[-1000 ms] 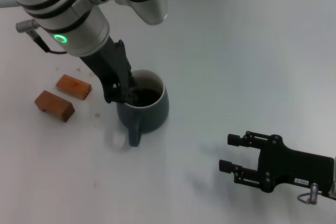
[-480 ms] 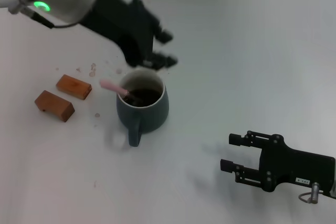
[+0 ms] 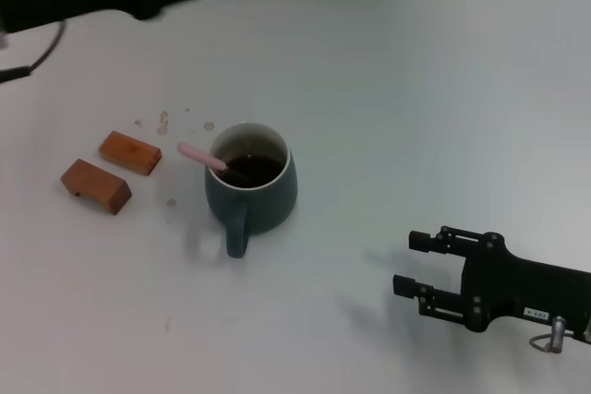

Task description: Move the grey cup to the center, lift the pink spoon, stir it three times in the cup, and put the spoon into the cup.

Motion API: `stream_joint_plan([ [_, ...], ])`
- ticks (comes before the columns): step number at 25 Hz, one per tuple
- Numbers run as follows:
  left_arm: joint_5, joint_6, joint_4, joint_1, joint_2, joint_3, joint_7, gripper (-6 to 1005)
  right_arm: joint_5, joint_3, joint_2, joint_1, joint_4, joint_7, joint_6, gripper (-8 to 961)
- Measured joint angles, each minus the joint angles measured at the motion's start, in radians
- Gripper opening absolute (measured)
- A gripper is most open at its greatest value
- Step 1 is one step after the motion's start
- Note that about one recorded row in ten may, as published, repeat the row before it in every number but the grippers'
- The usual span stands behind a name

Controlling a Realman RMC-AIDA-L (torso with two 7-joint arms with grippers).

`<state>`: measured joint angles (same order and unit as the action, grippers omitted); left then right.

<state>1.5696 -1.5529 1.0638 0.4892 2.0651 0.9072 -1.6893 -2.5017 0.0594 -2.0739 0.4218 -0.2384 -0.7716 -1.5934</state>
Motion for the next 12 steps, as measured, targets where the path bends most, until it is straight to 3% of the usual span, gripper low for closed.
stream_joint_plan([
  [1, 0.0, 0.0, 0.0, 0.0, 0.0, 0.0, 0.0, 476, 0.001, -0.002, 0.0, 0.0, -0.002, 0.0, 0.0, 657],
  [2, -0.065, -0.004, -0.072, -0.03, 0.0, -0.023, 0.061, 479, 0.002, -0.003, 0.0, 0.0, -0.004, 0.0, 0.001, 657],
  [3, -0.181, -0.004, -0.228, -0.098, 0.0, -0.051, 0.235, 483, 0.002, -0.004, 0.0, 0.0, -0.005, 0.0, 0.002, 657],
  [6, -0.206, -0.004, -0.269, -0.115, 0.0, -0.056, 0.292, 493, 0.003, -0.005, 0.0, 0.0, -0.006, 0.001, 0.005, 657],
  [7, -0.26, -0.009, -0.411, -0.169, 0.0, -0.067, 0.503, 496, 0.003, -0.006, 0.0, -0.001, -0.006, 0.004, 0.007, 657],
  [12, -0.282, -0.045, -0.582, -0.245, -0.002, -0.072, 0.839, 513, 0.003, -0.006, 0.0, -0.002, -0.006, 0.006, 0.004, 657],
])
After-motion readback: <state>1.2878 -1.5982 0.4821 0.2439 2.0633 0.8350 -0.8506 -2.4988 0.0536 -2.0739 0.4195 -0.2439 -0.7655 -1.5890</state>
